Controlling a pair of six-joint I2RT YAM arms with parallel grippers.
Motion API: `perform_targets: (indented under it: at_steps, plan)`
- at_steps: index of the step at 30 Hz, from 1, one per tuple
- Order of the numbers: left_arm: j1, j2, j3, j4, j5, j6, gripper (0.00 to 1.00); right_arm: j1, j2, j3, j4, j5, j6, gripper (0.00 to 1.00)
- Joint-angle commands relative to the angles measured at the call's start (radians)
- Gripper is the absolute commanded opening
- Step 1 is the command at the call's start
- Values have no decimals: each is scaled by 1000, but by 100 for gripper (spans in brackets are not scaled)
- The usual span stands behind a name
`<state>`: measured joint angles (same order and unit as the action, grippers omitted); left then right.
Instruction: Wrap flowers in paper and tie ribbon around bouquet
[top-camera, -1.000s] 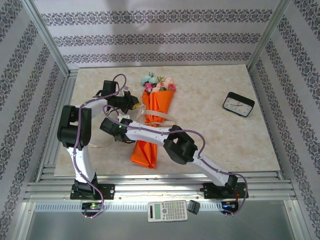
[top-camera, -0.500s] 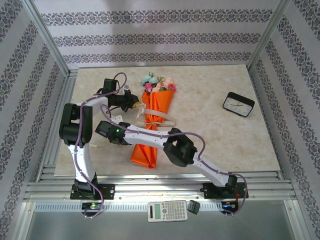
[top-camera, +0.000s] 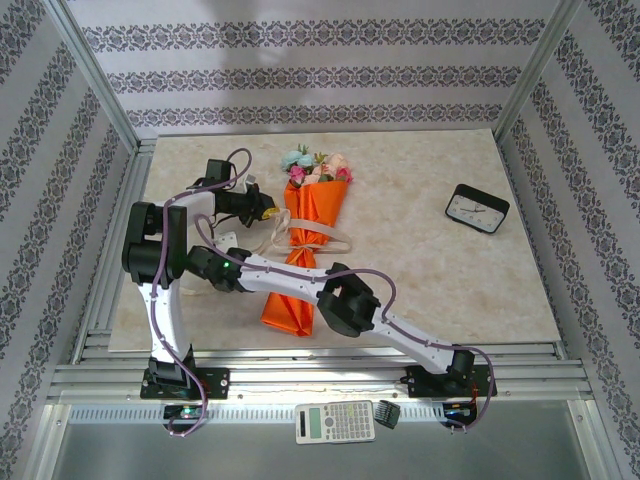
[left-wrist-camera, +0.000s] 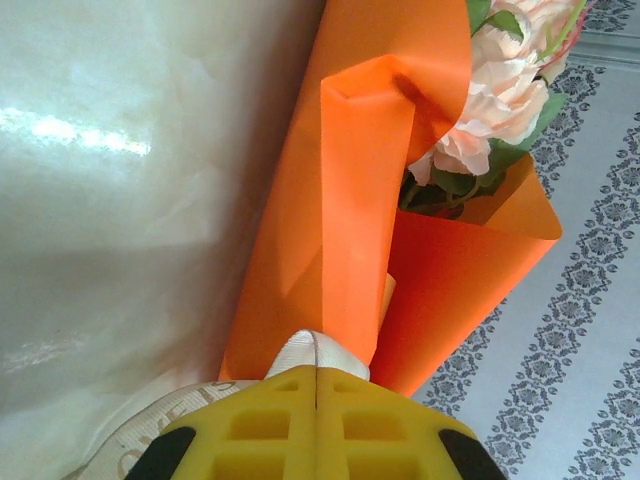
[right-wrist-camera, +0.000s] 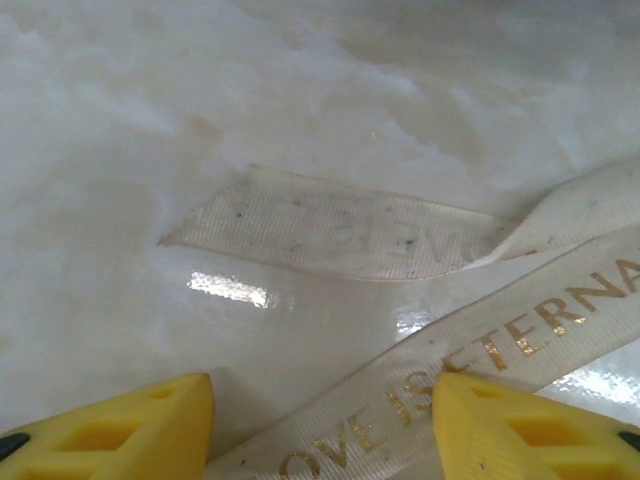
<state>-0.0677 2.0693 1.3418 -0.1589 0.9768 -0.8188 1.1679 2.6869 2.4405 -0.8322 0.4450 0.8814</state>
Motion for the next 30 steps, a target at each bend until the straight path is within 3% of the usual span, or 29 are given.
perform_targets:
  at_steps: [1, 5, 8, 16, 22, 30]
  plan:
    - [3, 3, 31, -28, 25, 23, 0, 0, 67, 14, -84, -19, -23, 45]
    - [3, 1, 32, -28, 25, 21, 0, 0, 44, -37, -84, -46, -11, 9]
    - [2, 2, 31, -25, 26, 18, 0, -2, -31, -134, -36, -47, 13, 0]
    - [3, -8, 24, -14, 26, 9, 0, -15, -225, -231, 93, -117, -14, 0]
    - [1, -12, -4, 26, 38, -13, 0, -30, -416, -364, 276, -274, -182, 0]
    - [-14, -21, -15, 57, 60, -38, 0, -110, -654, -648, 570, -672, -341, 0]
